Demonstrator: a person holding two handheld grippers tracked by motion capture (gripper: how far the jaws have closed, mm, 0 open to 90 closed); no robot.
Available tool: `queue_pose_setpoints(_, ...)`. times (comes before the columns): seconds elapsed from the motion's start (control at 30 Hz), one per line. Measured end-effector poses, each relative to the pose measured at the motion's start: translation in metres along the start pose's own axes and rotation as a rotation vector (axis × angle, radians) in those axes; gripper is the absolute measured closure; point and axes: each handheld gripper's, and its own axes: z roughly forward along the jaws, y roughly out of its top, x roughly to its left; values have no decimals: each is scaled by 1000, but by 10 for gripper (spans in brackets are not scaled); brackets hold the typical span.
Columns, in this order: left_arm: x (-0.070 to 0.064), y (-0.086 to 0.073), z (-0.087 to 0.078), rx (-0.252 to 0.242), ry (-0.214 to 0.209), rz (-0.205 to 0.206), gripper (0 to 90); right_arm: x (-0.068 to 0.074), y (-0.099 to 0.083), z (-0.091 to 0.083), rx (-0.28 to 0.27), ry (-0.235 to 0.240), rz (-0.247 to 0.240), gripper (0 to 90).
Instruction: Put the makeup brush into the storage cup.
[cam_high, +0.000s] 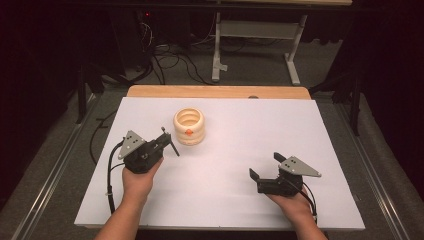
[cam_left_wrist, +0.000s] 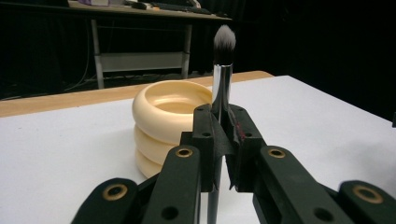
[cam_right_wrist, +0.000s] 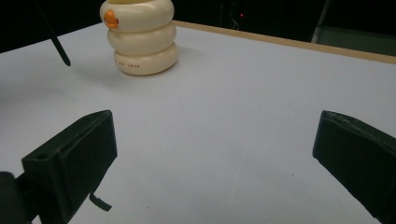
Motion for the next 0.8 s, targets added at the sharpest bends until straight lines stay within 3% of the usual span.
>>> queue_pose_setpoints(0.4, 8, 2, -5, -13, 29, -10, 827, -8, -3, -6, 9, -23, -7, 12)
queue_pose_setpoints(0.8, 4, 6, -2, -15, 28, -5, 828, -8, -7, -8, 21, -14, -30, 12)
